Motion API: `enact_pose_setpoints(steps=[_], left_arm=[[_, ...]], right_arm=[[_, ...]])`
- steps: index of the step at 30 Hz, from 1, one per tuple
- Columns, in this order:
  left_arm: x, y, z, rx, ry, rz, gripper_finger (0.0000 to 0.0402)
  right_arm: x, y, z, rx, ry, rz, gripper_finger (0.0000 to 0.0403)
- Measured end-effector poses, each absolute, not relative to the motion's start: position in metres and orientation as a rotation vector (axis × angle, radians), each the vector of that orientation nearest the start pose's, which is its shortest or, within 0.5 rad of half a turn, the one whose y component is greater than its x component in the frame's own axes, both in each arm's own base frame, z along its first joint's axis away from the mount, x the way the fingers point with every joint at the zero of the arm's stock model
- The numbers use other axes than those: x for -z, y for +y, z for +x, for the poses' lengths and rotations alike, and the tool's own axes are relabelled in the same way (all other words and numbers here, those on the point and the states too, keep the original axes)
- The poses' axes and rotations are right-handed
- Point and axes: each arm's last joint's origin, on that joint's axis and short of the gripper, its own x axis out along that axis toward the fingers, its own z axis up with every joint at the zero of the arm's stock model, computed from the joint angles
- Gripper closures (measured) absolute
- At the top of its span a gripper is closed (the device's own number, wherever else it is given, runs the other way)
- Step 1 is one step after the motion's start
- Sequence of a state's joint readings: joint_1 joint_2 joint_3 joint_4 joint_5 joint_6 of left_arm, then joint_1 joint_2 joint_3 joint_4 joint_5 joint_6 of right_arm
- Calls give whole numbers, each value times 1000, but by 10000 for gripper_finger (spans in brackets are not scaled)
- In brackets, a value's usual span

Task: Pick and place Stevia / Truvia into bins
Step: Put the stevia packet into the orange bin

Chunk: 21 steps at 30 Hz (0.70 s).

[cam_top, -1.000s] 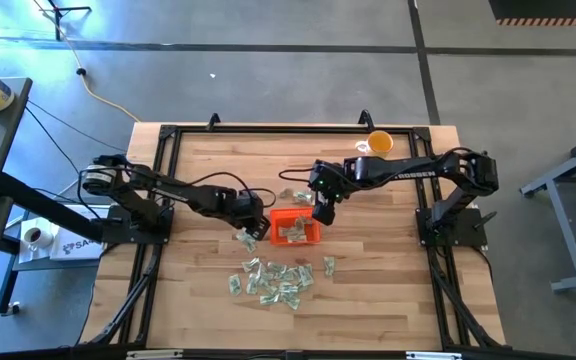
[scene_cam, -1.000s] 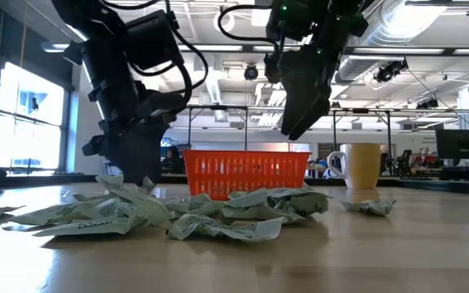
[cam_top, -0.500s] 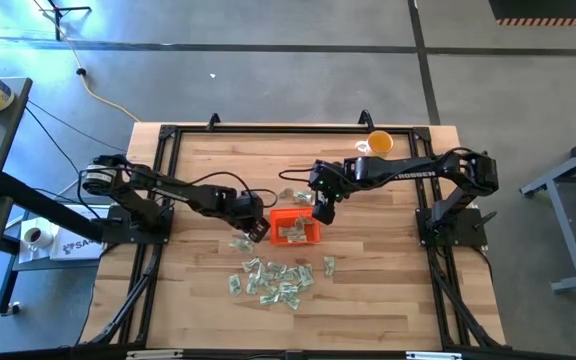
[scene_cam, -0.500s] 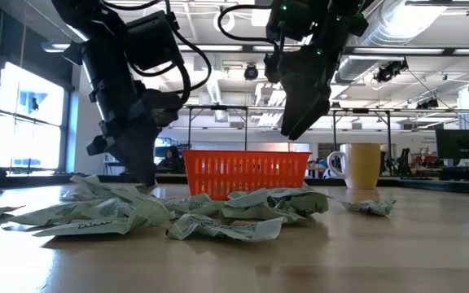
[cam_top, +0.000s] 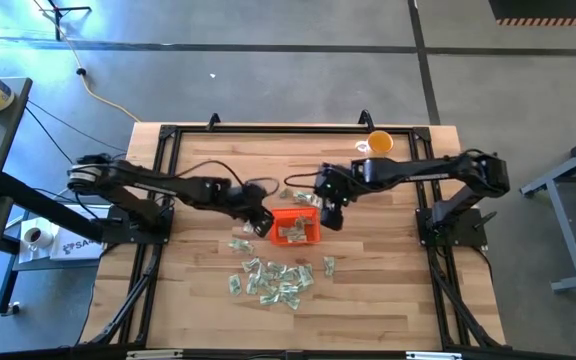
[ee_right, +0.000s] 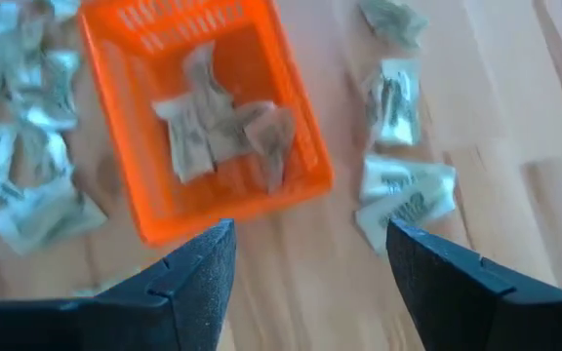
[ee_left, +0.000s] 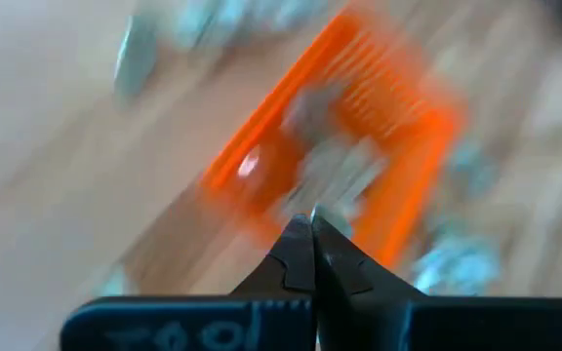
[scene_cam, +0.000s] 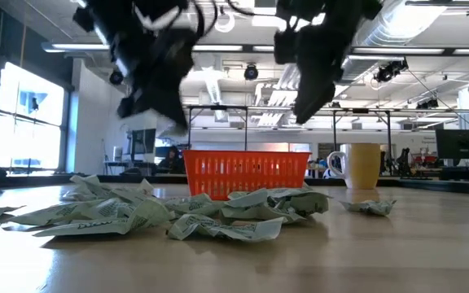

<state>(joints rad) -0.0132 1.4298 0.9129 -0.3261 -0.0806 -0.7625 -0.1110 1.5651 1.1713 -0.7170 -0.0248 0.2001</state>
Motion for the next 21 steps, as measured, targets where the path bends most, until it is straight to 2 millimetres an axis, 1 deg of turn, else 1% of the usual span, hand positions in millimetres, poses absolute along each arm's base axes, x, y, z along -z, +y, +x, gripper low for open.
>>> enact_pose_setpoints(steps=[2, 4, 6, 8, 11, 15, 18, 21], left_arm=[[-241, -1, 295, -351, 704, -635, 379], [-249, 5, 301, -344, 676, -581, 379], [-247, 11, 311, -325, 670, -554, 379], [-235, 19, 317, -322, 728, -550, 372], [-224, 20, 326, -294, 776, -571, 342], [-223, 17, 336, -218, 745, -632, 290], [-226, 16, 338, -214, 703, -648, 257], [-226, 16, 338, -239, 706, -639, 235]], right_arm=[[-243, -34, 302, 213, 1143, 235, 154], [-241, -36, 295, 224, 1198, 213, 158], [-234, -38, 288, 220, 1256, 209, 161], [-225, -41, 283, 220, 1284, 226, 162], [-214, -47, 283, 241, 1251, 234, 162], [-201, -55, 286, 278, 1174, 232, 162], [-192, -61, 288, 300, 1134, 230, 162], [-183, -67, 291, 321, 1123, 233, 162]])
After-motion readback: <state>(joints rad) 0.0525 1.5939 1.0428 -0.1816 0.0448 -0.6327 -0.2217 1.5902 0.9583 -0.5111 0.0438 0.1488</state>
